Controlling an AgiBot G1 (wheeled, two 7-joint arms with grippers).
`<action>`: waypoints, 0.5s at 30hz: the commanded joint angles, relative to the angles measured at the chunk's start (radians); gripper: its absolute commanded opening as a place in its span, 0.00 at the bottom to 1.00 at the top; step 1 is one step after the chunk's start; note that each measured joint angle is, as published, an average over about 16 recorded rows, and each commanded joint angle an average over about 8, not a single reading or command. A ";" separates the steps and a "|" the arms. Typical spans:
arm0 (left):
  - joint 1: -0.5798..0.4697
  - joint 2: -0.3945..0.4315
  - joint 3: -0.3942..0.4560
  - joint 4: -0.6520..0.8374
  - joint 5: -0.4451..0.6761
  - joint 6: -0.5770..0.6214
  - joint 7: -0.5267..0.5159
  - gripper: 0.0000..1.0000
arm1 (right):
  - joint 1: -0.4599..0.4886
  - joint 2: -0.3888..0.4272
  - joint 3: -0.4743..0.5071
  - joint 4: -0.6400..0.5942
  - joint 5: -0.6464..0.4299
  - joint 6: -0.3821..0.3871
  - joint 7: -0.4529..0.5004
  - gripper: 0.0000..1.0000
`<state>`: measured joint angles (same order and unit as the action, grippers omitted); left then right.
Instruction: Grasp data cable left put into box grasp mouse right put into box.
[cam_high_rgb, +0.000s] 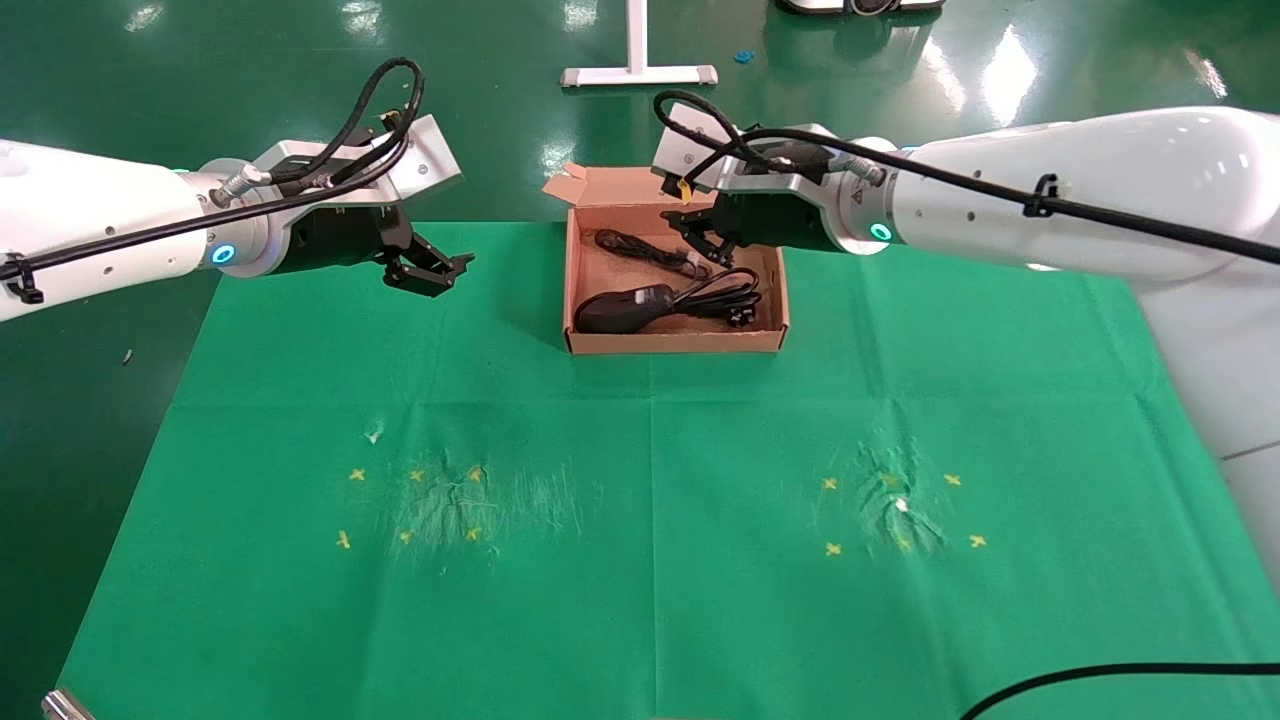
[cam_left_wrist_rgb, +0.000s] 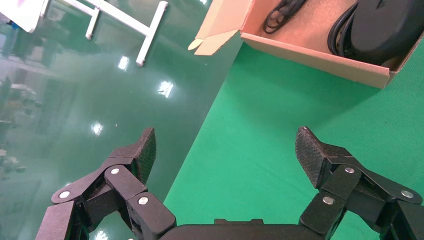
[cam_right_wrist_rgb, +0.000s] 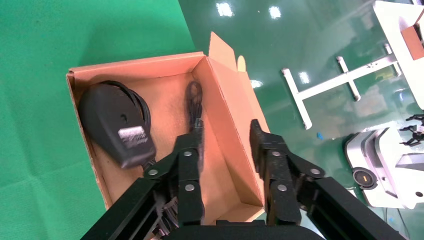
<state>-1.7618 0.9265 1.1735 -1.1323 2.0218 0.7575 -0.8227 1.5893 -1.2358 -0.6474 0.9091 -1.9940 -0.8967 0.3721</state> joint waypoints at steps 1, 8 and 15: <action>0.000 0.000 0.000 0.000 0.000 0.000 0.000 1.00 | -0.005 0.006 0.004 0.005 0.012 -0.006 -0.002 1.00; 0.000 0.000 0.000 0.000 0.000 0.000 0.000 1.00 | -0.066 0.080 0.047 0.049 0.162 -0.077 -0.024 1.00; 0.000 0.000 0.000 0.000 0.000 0.000 0.000 1.00 | -0.129 0.156 0.092 0.095 0.316 -0.150 -0.046 1.00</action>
<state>-1.7618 0.9266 1.1735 -1.1319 2.0215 0.7575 -0.8225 1.4608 -1.0796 -0.5554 1.0040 -1.6782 -1.0463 0.3261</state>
